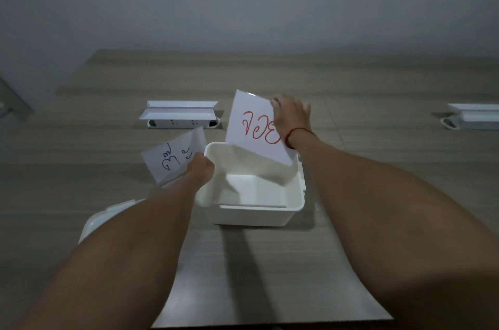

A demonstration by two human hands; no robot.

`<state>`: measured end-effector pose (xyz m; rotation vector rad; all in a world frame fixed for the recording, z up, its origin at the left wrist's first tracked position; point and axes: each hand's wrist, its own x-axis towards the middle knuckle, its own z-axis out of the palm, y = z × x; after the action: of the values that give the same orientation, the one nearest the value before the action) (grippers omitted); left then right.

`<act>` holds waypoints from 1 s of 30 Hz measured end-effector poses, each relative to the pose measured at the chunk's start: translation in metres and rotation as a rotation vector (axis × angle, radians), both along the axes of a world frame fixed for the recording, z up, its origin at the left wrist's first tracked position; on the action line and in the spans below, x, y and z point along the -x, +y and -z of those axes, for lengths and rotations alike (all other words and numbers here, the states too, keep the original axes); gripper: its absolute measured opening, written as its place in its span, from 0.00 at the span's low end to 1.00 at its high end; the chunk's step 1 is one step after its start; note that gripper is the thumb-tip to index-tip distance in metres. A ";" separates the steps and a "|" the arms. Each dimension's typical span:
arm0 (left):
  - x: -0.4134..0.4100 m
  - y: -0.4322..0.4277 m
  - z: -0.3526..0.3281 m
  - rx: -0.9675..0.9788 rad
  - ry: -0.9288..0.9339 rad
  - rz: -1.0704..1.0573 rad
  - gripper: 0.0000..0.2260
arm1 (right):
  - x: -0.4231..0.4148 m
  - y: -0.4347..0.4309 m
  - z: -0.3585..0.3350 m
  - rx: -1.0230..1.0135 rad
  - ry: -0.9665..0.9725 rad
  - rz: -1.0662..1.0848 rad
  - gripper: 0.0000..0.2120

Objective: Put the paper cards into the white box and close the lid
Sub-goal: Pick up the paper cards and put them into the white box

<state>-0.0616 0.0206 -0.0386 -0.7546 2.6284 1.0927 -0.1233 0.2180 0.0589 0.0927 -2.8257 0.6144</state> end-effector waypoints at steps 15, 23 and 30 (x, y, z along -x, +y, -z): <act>-0.011 -0.006 -0.001 -0.067 0.039 0.045 0.19 | -0.073 -0.015 0.058 -0.005 -0.814 -0.266 0.15; 0.007 -0.041 -0.021 0.242 0.230 -0.036 0.17 | -0.032 -0.026 0.064 -0.060 -0.333 -0.010 0.15; 0.039 -0.075 -0.007 0.574 0.176 0.044 0.18 | -0.001 -0.046 0.090 -0.305 -0.253 -0.024 0.15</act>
<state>-0.1005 -0.0544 -0.0312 -0.7126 3.1319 0.3934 -0.1224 0.1725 -0.0308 0.1099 -3.1487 0.2052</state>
